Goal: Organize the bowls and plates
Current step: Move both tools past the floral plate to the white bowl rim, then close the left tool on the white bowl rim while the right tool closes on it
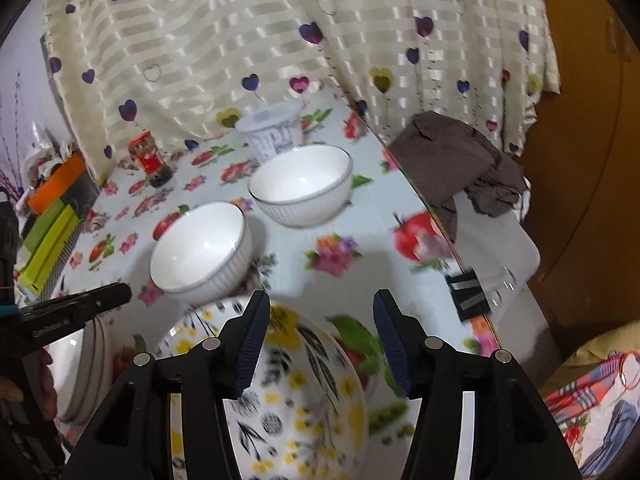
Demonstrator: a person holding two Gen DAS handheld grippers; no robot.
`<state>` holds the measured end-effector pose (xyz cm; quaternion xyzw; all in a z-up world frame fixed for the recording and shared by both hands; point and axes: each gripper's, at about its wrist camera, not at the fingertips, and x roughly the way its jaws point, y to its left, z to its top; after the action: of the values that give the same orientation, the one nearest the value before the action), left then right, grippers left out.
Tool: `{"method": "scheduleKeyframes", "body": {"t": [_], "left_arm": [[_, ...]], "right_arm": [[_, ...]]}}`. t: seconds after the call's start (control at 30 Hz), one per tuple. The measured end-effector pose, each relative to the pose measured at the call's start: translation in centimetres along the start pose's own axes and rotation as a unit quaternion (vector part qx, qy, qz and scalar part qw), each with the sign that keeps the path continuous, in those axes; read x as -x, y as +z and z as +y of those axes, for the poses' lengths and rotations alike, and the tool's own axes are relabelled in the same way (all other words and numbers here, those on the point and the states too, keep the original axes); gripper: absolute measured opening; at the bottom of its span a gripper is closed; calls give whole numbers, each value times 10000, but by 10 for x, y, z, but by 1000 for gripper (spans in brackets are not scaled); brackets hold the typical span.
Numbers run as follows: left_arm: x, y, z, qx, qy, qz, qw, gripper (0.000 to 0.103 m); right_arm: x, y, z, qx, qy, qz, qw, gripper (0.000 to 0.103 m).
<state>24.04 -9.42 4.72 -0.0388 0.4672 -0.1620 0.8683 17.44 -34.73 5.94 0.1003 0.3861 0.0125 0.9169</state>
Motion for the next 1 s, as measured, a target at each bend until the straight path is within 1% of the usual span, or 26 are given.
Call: {"method": "scheduleKeyframes", "body": {"t": [0.1,0.2,0.23,0.3,0.43,0.67,0.73,0.8,1.0], "left_arm": [[-8,13,5,30,-58,87,9999,16],[-16,24,9,27,11,130,9999,16],[-19,27,10,21,8,153,9999,16],[-25,32,11,-11,-55,209,9998,16],[-38,38,17,105,-132,352,9992,16],[-49,45,20,61,-194,435,9988,16],[-50,46,22,75,-226,440,9987,16],[-51,46,22,70,-251,433,9987,16],[-58,47,22,9,-289,488,9984,16]], "right_arm": [[-11,12,9,63,88,91,9999,54],[-27,23,18,99,207,249,9994,53],[-31,25,19,121,212,284,9993,47],[-43,31,26,160,290,437,9985,40],[-60,37,37,284,350,590,9972,36],[-82,45,51,320,452,765,9955,34],[-89,46,53,330,471,831,9949,27],[-95,47,54,298,434,915,9944,24],[-105,46,57,270,411,979,9940,19]]}}
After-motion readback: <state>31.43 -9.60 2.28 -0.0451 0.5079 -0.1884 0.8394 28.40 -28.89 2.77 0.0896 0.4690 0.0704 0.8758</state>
